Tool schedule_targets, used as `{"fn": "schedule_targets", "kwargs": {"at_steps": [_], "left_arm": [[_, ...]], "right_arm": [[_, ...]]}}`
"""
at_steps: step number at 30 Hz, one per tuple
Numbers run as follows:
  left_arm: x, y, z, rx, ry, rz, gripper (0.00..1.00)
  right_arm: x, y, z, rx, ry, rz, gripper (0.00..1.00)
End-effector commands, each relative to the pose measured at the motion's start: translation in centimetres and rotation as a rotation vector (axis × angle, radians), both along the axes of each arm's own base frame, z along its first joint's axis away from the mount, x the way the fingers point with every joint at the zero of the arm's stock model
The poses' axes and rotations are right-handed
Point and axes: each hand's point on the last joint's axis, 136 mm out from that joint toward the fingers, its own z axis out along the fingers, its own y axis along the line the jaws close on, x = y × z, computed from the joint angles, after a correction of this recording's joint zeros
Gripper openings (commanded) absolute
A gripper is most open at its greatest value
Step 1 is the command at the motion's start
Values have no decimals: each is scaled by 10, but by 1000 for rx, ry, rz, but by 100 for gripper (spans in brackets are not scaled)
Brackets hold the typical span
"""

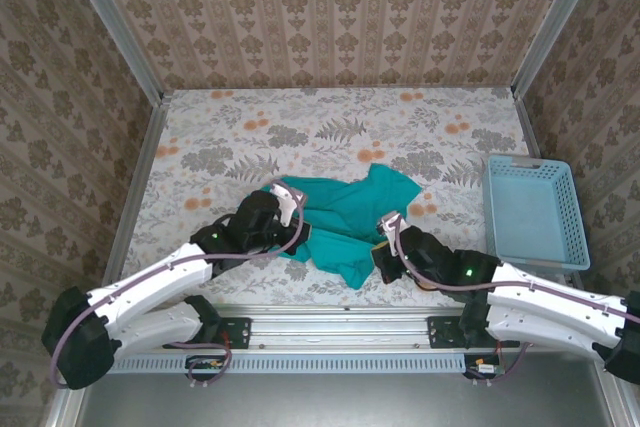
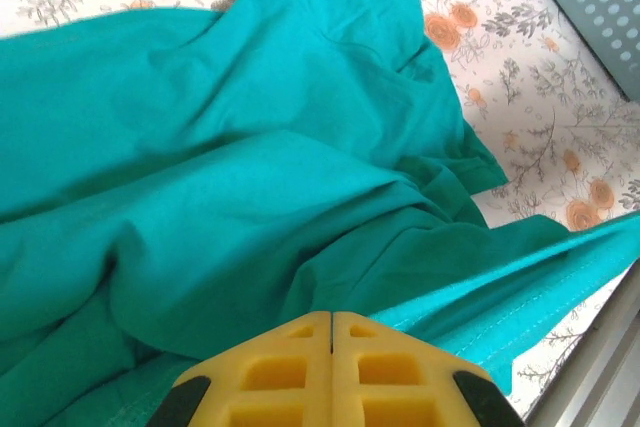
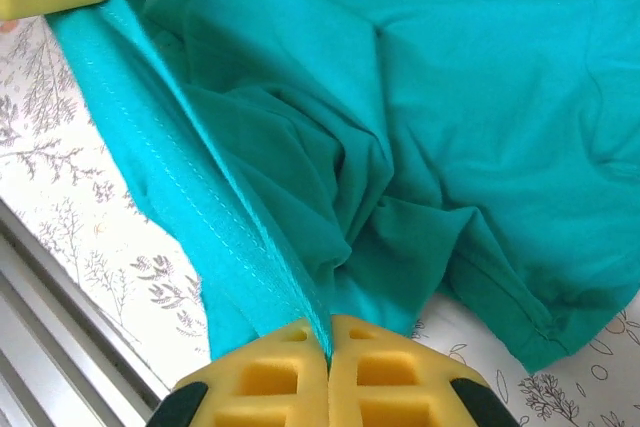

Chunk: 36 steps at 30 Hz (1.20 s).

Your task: Fold the inside-out t-shirt

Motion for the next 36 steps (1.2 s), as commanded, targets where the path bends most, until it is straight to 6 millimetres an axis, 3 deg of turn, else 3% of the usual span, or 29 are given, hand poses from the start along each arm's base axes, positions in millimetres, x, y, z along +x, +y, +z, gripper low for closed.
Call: {"fn": "schedule_targets", "kwargs": {"at_steps": [1, 5, 9, 11, 15, 18, 25, 29, 31, 36], "left_arm": [[-4, -4, 1, 24, 24, -18, 6], [-14, -9, 5, 50, -26, -75, 32], [-22, -3, 2, 90, -41, -69, 51], [-26, -2, -3, 88, -31, -71, 57], [-26, 0, -6, 65, -31, -52, 61], [-23, -4, 4, 7, -56, -51, 56], [-23, -21, -1, -95, -9, -150, 43], [-21, -29, 18, -155, -35, -167, 16], [-15, -27, 30, -160, -63, -137, 7], [-3, -8, 51, -153, -139, -29, 3]], "right_arm": [[0, -4, 0, -89, -12, 23, 0], [8, 3, 13, -70, -43, 4, 0], [10, 9, 17, -17, -54, -1, 0], [9, 9, 15, -2, -52, -2, 0], [7, 7, 12, 28, -51, -13, 0], [4, 8, 17, 72, -61, 0, 0], [5, 7, 35, 148, -85, -19, 0], [10, -8, 63, 168, -133, -88, 0], [14, -22, 78, 166, -169, -142, 0], [16, -49, 114, 144, -236, -218, 0]]}}
